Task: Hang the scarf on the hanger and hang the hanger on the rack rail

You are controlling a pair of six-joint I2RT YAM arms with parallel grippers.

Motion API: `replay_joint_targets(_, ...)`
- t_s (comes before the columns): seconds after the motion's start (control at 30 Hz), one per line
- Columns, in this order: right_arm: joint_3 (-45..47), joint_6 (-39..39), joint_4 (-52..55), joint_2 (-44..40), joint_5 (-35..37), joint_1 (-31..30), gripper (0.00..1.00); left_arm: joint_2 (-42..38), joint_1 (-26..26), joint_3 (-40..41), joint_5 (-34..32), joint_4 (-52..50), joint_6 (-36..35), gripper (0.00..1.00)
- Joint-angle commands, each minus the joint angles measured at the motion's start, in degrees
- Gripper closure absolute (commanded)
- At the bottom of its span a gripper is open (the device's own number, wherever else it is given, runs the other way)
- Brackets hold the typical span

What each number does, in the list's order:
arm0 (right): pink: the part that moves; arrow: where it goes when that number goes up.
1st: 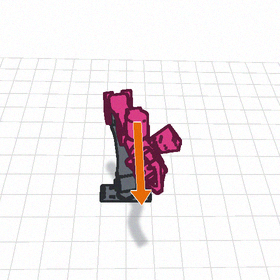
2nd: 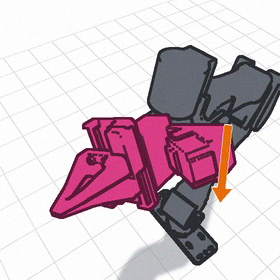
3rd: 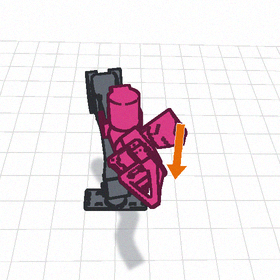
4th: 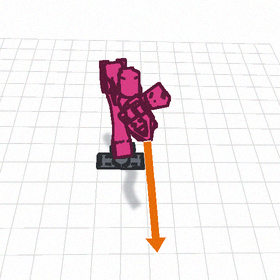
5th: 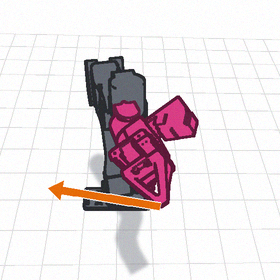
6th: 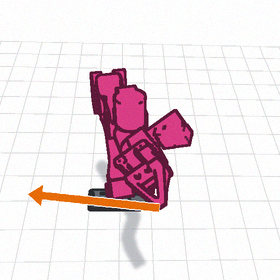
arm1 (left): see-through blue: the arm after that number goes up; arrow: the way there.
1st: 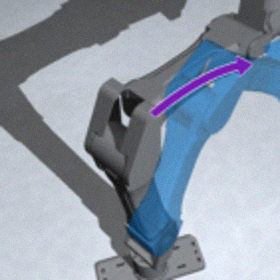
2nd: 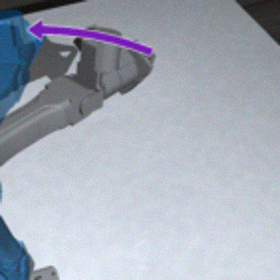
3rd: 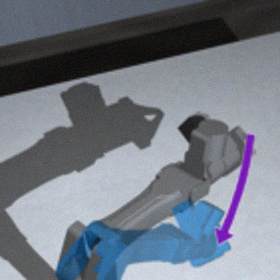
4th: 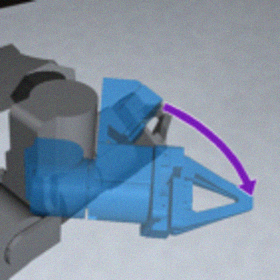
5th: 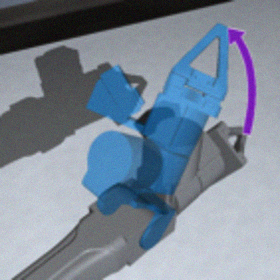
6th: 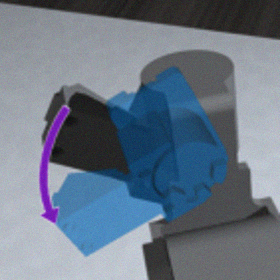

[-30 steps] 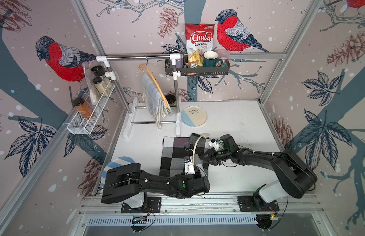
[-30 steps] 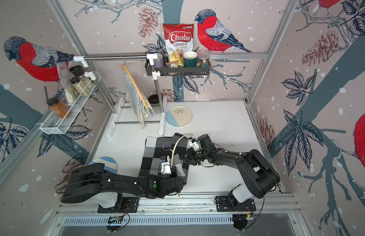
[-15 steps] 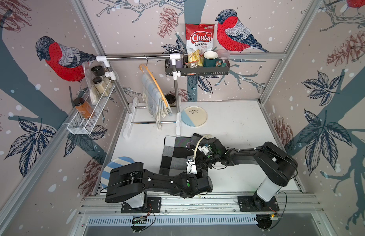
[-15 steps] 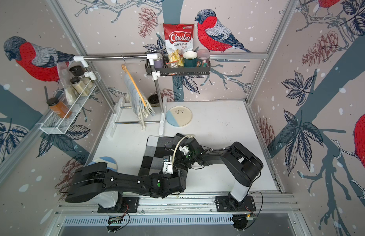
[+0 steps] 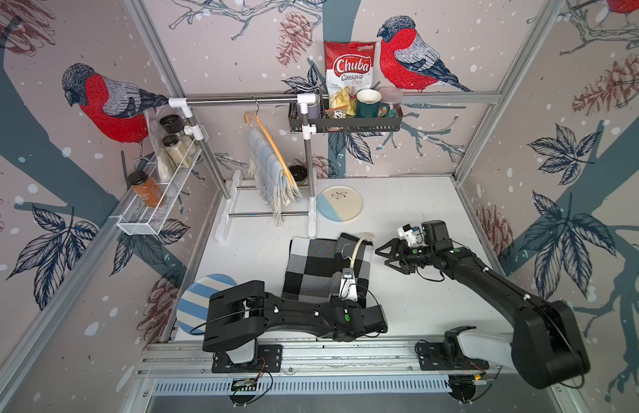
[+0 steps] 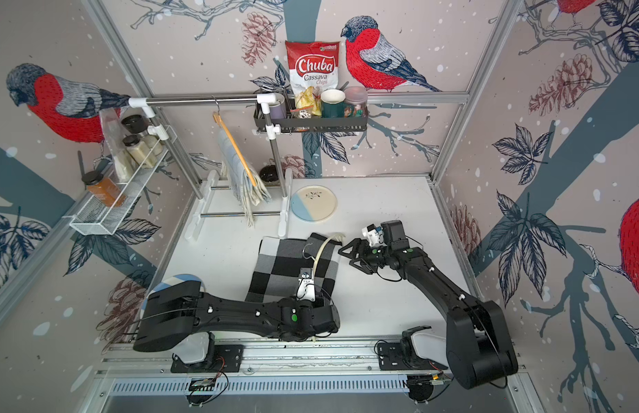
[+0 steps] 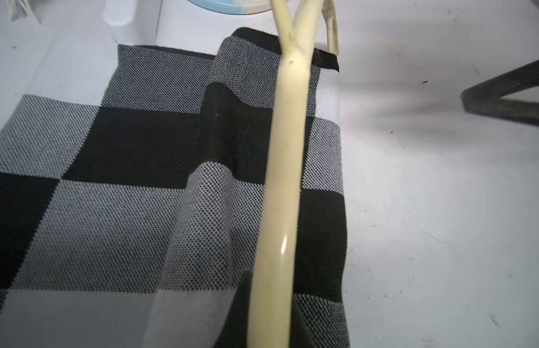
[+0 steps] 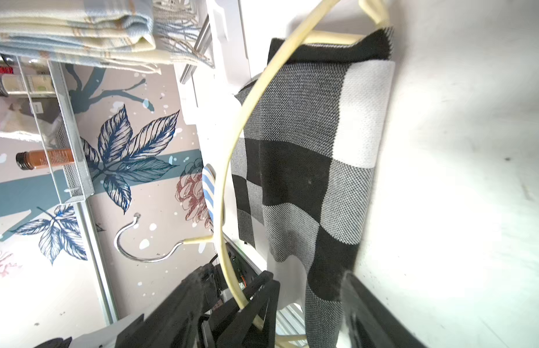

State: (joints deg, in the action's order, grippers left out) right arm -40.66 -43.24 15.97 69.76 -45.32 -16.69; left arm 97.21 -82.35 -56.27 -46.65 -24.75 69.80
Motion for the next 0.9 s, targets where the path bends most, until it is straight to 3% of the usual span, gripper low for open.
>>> replay_joint_targets(0.0, -3.8, -0.5, 3.8, -2.8, 4.3, -0.5, 0.24, 3.1, -0.2, -3.6, 0.2, -6.4, -5.0, 1.00)
replay_joint_targets(0.17, -15.6, 3.5, 12.3, 0.4, 6.9, -4.3, 0.22, 7.6, -0.6, -8.8, 0.2, -9.4, -8.0, 1.00)
replay_joint_targets(0.3, -21.7, 5.9, 18.7, 4.8, 11.9, -10.7, 0.23, 10.3, -1.0, -11.9, -0.3, -11.7, -9.2, 1.00)
replay_joint_targets(0.53, -25.7, 6.8, 23.1, 10.0, 18.9, -17.0, 0.34, 12.8, -1.3, -14.7, 0.1, -13.6, -9.7, 1.00)
replay_joint_targets(0.77, -27.0, 6.8, 23.8, 11.5, 22.0, -18.9, 0.73, 12.5, -1.3, -14.3, 0.7, -12.8, -10.3, 1.00)
replay_joint_targets(0.87, -26.9, 6.8, 23.9, 11.8, 22.2, -18.7, 0.89, 11.2, -1.3, -13.2, 1.6, -10.9, -11.4, 0.51)
